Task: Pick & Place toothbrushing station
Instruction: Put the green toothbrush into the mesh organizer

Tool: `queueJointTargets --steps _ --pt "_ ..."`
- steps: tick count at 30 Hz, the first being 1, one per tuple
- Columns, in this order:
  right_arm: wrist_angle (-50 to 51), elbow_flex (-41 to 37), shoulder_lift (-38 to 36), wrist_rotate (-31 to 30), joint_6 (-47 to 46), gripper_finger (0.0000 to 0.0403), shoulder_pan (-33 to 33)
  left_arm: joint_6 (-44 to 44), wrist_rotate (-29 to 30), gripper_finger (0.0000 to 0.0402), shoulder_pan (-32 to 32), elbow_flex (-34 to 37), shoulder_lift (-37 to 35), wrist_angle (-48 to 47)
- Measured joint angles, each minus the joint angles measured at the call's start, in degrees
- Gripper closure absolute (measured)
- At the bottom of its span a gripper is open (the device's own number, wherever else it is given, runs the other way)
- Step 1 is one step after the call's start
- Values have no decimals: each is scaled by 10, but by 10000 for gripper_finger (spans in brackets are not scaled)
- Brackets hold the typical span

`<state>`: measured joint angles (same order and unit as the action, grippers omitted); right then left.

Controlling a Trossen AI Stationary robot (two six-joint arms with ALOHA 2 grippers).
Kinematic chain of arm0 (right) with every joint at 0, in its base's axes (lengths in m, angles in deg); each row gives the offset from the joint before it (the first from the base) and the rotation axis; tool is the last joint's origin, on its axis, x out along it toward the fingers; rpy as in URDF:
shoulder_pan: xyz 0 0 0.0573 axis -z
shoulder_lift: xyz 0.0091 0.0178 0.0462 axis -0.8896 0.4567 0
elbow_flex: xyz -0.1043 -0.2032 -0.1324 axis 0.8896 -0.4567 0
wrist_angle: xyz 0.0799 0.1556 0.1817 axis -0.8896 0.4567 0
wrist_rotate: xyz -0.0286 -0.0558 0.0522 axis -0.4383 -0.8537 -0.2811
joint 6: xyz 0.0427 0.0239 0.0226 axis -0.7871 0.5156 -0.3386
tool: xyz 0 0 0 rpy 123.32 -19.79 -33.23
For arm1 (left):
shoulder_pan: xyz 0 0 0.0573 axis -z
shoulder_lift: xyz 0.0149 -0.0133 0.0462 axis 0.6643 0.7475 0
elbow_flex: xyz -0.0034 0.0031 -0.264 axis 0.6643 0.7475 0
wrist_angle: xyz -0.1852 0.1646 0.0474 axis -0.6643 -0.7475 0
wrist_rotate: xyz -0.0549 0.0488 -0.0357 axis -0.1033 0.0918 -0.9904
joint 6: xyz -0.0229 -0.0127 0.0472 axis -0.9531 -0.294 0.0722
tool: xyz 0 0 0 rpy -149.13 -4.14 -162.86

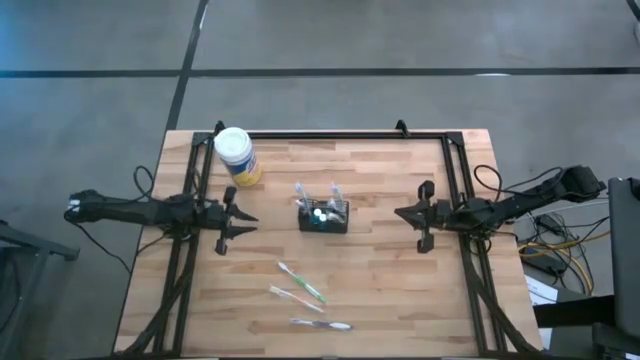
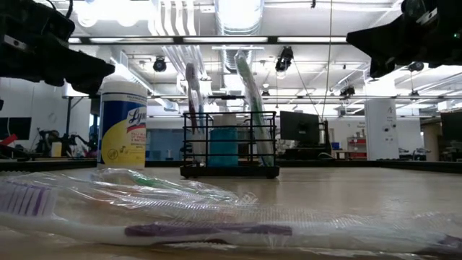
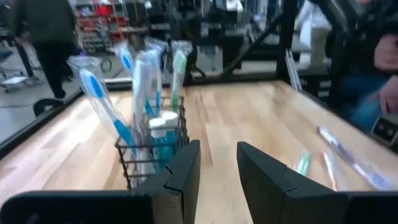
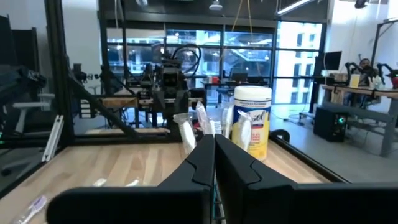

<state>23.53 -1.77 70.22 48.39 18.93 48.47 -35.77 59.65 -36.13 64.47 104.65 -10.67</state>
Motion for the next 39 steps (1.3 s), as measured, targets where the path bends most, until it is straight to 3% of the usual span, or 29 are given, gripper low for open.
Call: queueJointTargets --steps 4,11,20,27,39 --pt "0 0 0 0 -7 394 0 9 4 291 7 -40 72 -13" --pt "6 0 8 0 -33 394 0 9 -1 287 39 -198 240 -137" --pt "5 0 9 0 -47 394 0 27 -7 205 120 -350 460 -167" --pt "5 0 6 -1 -60 394 0 35 -27 158 129 -416 585 -170" --pt "21 0 9 -2 -84 394 0 55 -71 158 129 -441 726 -200"
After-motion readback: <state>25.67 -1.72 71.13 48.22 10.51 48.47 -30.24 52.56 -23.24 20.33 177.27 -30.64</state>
